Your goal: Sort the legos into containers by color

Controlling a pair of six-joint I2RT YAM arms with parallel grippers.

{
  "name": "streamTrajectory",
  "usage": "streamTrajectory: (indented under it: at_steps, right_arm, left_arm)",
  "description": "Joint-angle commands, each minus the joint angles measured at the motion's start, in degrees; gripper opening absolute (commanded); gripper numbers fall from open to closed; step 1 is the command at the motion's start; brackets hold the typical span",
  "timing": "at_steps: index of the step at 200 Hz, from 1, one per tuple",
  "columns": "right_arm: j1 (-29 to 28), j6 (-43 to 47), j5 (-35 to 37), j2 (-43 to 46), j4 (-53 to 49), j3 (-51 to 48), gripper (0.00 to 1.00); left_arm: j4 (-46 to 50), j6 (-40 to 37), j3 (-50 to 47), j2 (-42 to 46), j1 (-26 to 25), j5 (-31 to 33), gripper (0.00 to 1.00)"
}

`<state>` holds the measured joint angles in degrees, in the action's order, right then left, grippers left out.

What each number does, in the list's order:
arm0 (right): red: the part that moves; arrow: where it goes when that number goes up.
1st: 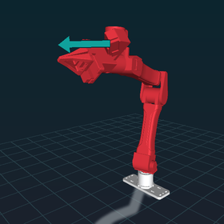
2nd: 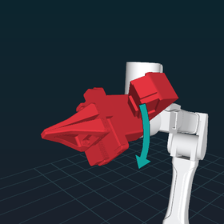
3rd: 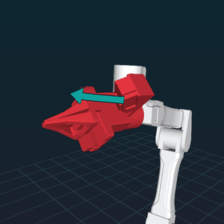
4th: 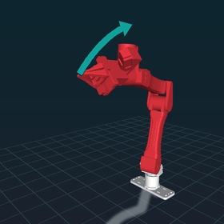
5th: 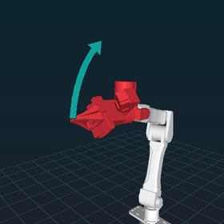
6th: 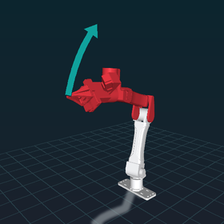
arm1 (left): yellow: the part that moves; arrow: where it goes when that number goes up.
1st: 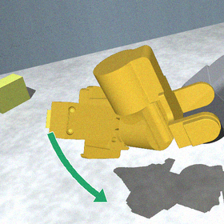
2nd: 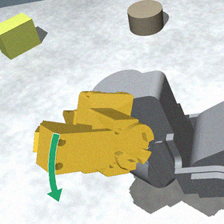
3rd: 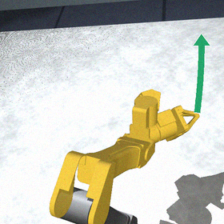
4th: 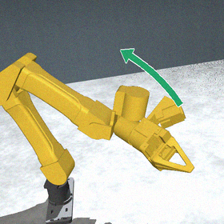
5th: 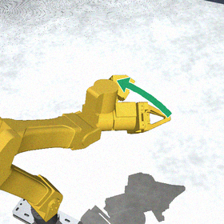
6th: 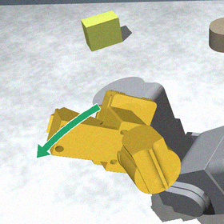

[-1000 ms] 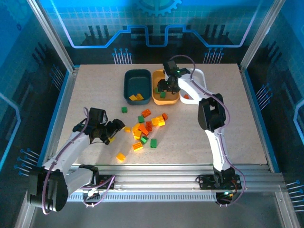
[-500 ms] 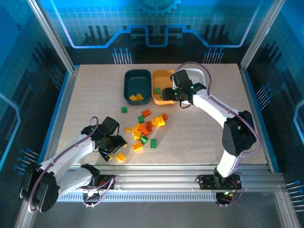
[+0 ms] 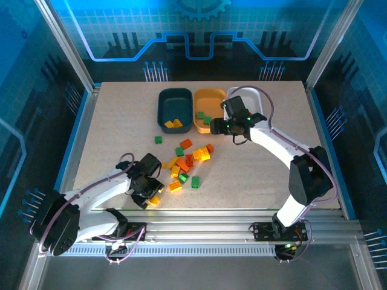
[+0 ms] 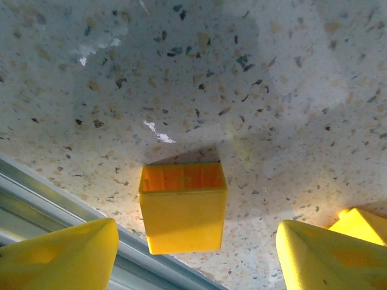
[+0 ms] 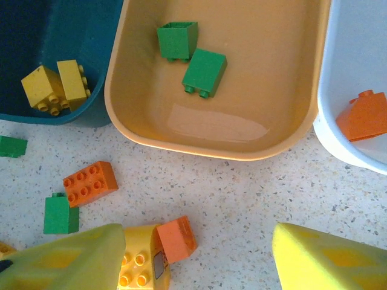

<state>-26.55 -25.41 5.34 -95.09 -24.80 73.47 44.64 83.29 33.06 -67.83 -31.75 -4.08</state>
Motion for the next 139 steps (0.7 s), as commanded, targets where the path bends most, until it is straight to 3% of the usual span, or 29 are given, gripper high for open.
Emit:
streamTrajectory:
  at_steps: [1, 42, 139]
  right_arm:
    - [0.7, 0.4, -0.5, 2.5, 0.6, -1.5, 0.66]
    - [1.9, 0.2, -0.5, 5.4, 0.6, -3.6, 0.66]
    - [2.9, 1.4, 0.5, 11.1, -2.3, -4.5, 0.66]
  left_arm:
    - [-1.7, 2.8, -0.6, -1.6, -1.2, 0.7, 0.71]
    - [-4.1, 2.4, -2.2, -3.6, -1.6, 1.5, 0.68]
    - [-7.5, -5.4, -1.6, -6.2, -1.6, 9.4, 0.39]
